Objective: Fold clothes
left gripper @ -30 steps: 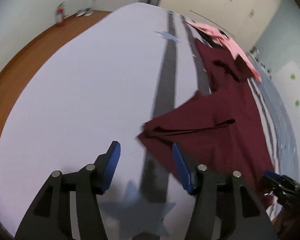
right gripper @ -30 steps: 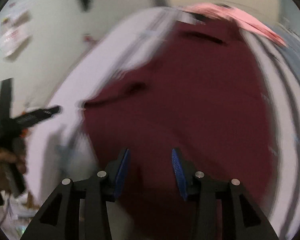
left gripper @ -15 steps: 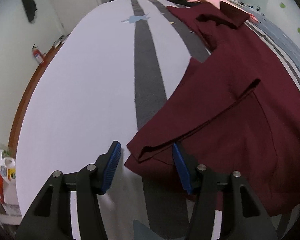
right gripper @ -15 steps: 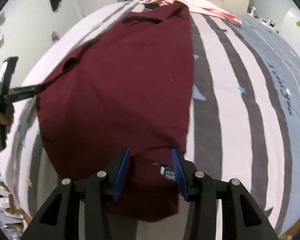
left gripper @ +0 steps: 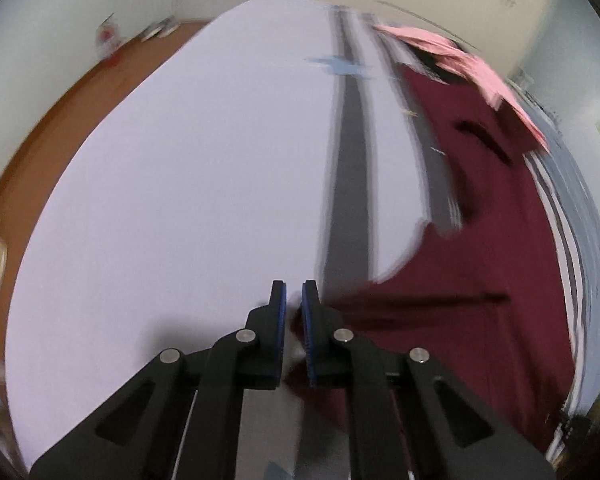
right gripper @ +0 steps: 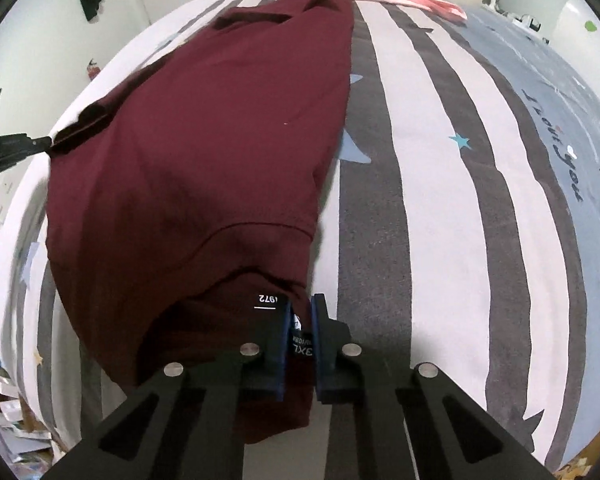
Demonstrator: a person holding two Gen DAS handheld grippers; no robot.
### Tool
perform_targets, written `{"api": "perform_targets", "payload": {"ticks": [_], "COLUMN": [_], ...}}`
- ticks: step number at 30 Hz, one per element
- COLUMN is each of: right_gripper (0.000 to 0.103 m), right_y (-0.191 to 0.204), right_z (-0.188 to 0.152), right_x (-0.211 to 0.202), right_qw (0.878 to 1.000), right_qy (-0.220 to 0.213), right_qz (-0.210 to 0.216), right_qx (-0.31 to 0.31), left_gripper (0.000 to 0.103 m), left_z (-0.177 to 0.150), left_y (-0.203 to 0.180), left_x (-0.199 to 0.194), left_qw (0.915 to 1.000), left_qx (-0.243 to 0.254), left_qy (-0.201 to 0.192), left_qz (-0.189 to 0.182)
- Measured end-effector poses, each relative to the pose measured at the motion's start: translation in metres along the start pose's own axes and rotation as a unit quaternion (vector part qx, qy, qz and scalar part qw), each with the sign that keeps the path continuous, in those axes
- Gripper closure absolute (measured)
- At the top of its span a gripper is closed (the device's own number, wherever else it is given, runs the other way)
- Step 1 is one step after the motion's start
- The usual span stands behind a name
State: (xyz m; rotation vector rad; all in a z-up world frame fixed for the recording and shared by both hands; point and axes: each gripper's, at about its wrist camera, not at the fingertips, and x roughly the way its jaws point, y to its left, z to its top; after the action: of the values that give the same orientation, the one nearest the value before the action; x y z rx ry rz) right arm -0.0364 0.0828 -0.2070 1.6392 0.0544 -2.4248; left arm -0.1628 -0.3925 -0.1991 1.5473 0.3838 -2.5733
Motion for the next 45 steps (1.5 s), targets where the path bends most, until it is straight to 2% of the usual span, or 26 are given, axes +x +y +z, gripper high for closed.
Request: {"api": "perform_targets", "payload": {"ticks": [3,6,10,12,14,16,21,23,27,30,31,33,34,41,45], "right_gripper": [0.095,0.094,0.091,0.085,0.069,0.067,0.067,0.067,0.067,0.067,0.068,0.086,0.098,0.101,0.101], "right_y": [-0.004,-0.002,0.01,0.018,0.025,0.034,0.052,0.051,0.06,0.061,0.061,0.061,0.059,0.032,0.023], "right_z": [0.0,-0.001,-0.001,0.0,0.001,-0.001,-0.008,-0.009,-0.023,-0.025,-0.025,-0.025,-0.025,-0.027,-0.031], "right_x": [-0.001,-0.005,-0.025,-0.037,-0.045,-0.046,-0.052,-0.05,-0.04,-0.023,-0.019,-0.011,-0.01,-0.03,-0.038], "right_qw": [1.0,1.0,0.999,0.998,0.996,0.994,0.991,0.99,0.988,0.988,0.987,0.986,0.986,0.981,0.977], "right_qy": [-0.001,-0.002,-0.018,-0.03,-0.038,-0.038,-0.041,-0.038,-0.025,-0.013,-0.009,0.0,0.004,0.004,0.014], "right_qz": [-0.001,0.009,0.034,0.052,0.073,0.091,0.104,0.117,0.117,0.122,0.124,0.127,0.132,0.169,0.184], "right_qx": [0.003,0.004,-0.013,-0.022,-0.026,-0.036,-0.074,-0.064,-0.093,-0.095,-0.098,-0.105,-0.104,-0.099,-0.103], "left_gripper": [0.096,0.089,0.078,0.076,0.071,0.071,0.067,0.067,0.067,0.067,0.068,0.085,0.091,0.097,0.097], "left_z": [-0.004,-0.027,-0.079,-0.105,-0.124,-0.136,-0.132,-0.128,-0.126,-0.127,-0.129,-0.131,-0.131,-0.132,-0.14], "left_y": [0.007,-0.005,-0.042,-0.059,-0.073,-0.084,-0.097,-0.103,-0.116,-0.122,-0.125,-0.13,-0.133,-0.144,-0.147], "left_x": [-0.006,-0.018,-0.034,-0.039,-0.038,-0.035,-0.029,-0.022,-0.006,-0.005,-0.006,-0.008,-0.013,-0.052,-0.05], "left_qw": [0.9999,0.9995,0.9947,0.991,0.9882,0.9865,0.9867,0.988,0.9901,0.9896,0.9886,0.9869,0.9871,0.988,0.991], "left_qx": [-0.005,0.013,0.036,0.039,0.035,0.024,-0.006,-0.003,0.009,0.019,0.024,0.037,0.047,0.035,0.029], "left_qy": [-0.003,0.009,0.042,0.061,0.075,0.083,0.07,0.064,0.073,0.072,0.074,0.074,0.067,0.034,0.045], "left_qz": [0.01,-0.028,-0.086,-0.113,-0.129,-0.139,-0.147,-0.14,-0.12,-0.123,-0.129,-0.138,-0.137,-0.146,-0.123]}}
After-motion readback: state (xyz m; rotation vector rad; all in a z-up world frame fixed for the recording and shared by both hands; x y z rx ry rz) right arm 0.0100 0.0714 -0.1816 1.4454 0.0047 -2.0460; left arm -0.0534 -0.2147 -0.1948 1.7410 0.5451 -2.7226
